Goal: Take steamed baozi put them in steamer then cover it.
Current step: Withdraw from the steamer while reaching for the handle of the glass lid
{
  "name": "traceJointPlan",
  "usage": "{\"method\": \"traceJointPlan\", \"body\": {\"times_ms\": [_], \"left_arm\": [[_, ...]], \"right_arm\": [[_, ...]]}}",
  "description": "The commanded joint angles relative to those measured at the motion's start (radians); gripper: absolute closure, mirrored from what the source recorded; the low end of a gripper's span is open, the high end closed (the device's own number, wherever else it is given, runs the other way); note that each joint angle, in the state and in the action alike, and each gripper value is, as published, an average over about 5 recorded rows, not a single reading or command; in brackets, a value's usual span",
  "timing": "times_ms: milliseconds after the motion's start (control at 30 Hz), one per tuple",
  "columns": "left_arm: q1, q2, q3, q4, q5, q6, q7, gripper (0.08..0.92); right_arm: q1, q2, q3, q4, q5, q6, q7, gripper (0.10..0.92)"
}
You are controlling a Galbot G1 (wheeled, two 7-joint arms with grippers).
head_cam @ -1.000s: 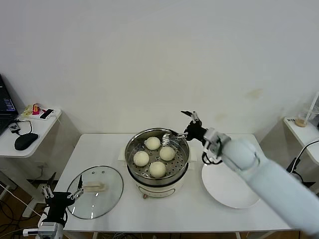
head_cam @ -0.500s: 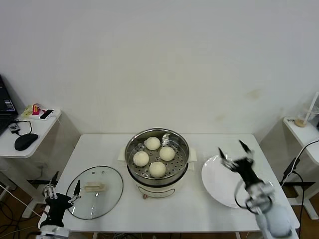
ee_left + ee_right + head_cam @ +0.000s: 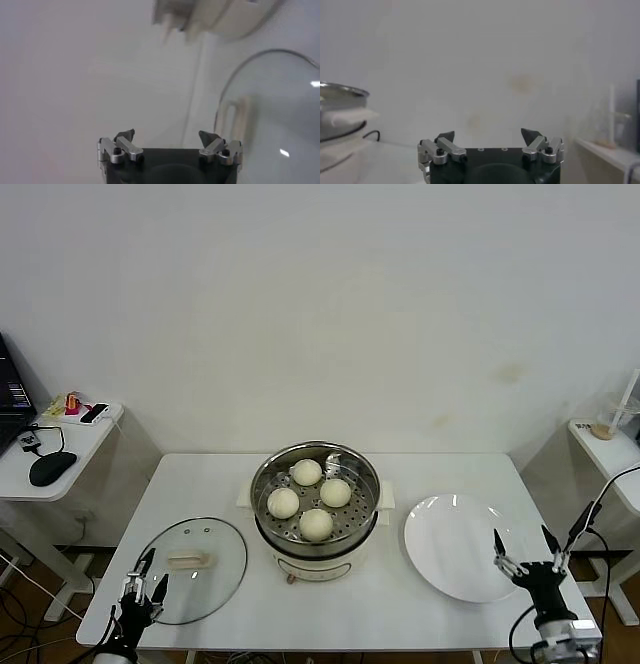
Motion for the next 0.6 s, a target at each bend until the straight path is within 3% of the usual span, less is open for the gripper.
{"method": "traceJointPlan", "body": {"times_ms": [33, 600], "left_arm": [[-0.099, 0.008, 0.022, 0.087, 0.181, -0.006, 0.011, 0.177], [-0.21, 0.014, 0.094, 0.183, 0.159, -0.009, 0.035, 0.177]], "right_arm": [[-0.075, 0.056, 0.041, 0.012, -0.017, 0.031, 0.001, 0.203], [-0.113, 0.095, 0.028, 0.04, -0.045, 0.04, 0.006, 0.203]]}}
